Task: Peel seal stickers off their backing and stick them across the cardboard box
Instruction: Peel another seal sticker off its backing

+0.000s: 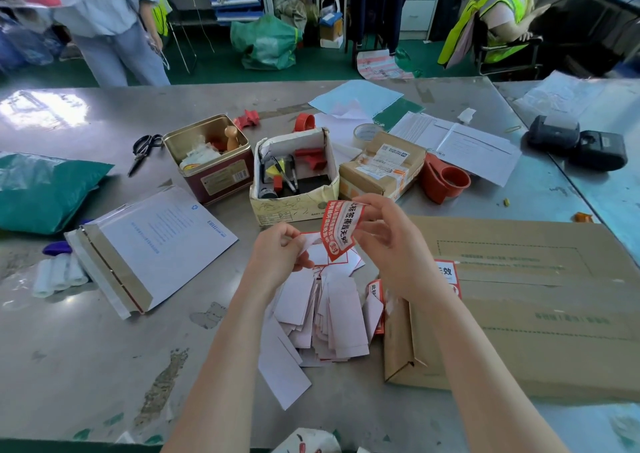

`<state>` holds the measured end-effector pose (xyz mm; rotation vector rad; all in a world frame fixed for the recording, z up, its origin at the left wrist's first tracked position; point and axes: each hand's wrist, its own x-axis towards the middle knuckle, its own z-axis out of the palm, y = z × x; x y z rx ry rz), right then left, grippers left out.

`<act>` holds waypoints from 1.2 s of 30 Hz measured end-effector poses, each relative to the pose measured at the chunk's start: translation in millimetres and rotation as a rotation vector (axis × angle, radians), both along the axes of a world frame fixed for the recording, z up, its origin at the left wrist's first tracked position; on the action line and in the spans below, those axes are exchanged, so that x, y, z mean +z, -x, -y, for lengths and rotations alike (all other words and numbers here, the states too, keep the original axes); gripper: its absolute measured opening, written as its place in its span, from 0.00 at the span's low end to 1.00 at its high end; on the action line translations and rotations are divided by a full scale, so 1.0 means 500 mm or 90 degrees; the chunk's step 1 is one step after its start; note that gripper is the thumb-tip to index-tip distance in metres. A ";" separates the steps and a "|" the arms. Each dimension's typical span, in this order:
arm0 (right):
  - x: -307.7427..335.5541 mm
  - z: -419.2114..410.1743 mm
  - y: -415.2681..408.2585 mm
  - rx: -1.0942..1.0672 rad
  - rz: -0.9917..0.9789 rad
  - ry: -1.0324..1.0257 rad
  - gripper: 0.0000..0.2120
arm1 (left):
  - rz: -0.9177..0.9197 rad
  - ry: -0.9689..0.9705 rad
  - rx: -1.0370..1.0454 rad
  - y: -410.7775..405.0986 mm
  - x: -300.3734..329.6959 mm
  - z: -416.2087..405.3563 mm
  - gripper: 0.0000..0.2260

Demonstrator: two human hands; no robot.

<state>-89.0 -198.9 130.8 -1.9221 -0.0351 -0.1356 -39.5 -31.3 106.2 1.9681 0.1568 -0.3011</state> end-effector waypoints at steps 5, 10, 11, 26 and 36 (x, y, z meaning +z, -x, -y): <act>-0.005 -0.005 -0.027 -0.032 -0.004 -0.009 0.21 | -0.010 -0.006 0.020 -0.024 -0.007 -0.005 0.06; -0.009 -0.005 -0.058 -0.086 -0.006 -0.009 0.19 | -0.018 -0.054 0.037 -0.056 -0.026 -0.009 0.05; -0.011 -0.005 -0.069 -0.099 -0.004 -0.006 0.18 | -0.020 -0.055 0.041 -0.066 -0.033 -0.012 0.04; -0.044 -0.015 -0.166 -0.146 -0.061 0.069 0.13 | -0.136 0.030 0.119 -0.153 -0.146 -0.009 0.04; -0.064 -0.015 -0.200 -0.113 -0.142 0.147 0.14 | -0.144 0.013 0.066 -0.188 -0.212 -0.006 0.08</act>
